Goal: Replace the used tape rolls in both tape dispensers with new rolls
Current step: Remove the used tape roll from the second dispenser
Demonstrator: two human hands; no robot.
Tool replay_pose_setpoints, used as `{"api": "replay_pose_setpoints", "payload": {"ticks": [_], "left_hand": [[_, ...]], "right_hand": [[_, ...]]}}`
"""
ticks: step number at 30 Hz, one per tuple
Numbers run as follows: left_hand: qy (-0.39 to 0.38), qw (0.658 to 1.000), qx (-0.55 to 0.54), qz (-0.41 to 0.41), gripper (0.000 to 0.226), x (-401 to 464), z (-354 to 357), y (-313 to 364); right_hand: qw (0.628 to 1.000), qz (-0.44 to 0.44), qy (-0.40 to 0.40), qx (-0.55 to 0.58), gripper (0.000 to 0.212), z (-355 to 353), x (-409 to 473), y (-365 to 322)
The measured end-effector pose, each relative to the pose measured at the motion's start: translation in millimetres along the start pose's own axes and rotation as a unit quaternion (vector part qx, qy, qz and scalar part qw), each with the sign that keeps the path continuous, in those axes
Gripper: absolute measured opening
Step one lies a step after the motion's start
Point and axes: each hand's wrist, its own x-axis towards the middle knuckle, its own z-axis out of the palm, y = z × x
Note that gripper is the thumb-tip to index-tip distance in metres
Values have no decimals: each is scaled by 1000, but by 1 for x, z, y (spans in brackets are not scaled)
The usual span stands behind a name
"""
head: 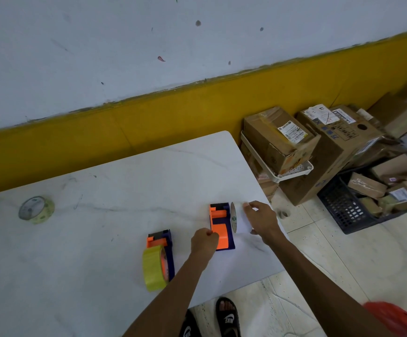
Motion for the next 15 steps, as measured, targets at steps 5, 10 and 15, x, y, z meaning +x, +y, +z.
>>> {"api": "replay_pose_setpoints", "payload": {"ticks": [5, 10, 15], "left_hand": [[-7, 1000, -3, 12, 18, 1, -8, -1], [41, 998, -13, 39, 23, -1, -16, 9], [69, 992, -68, 80, 23, -9, -37, 36]], "right_hand": [[1000, 1, -6, -9, 38, 2, -3, 1], [999, -16, 9, -39, 38, 3, -6, -7], [994, -65, 33, -78, 40, 7, -14, -36]]}}
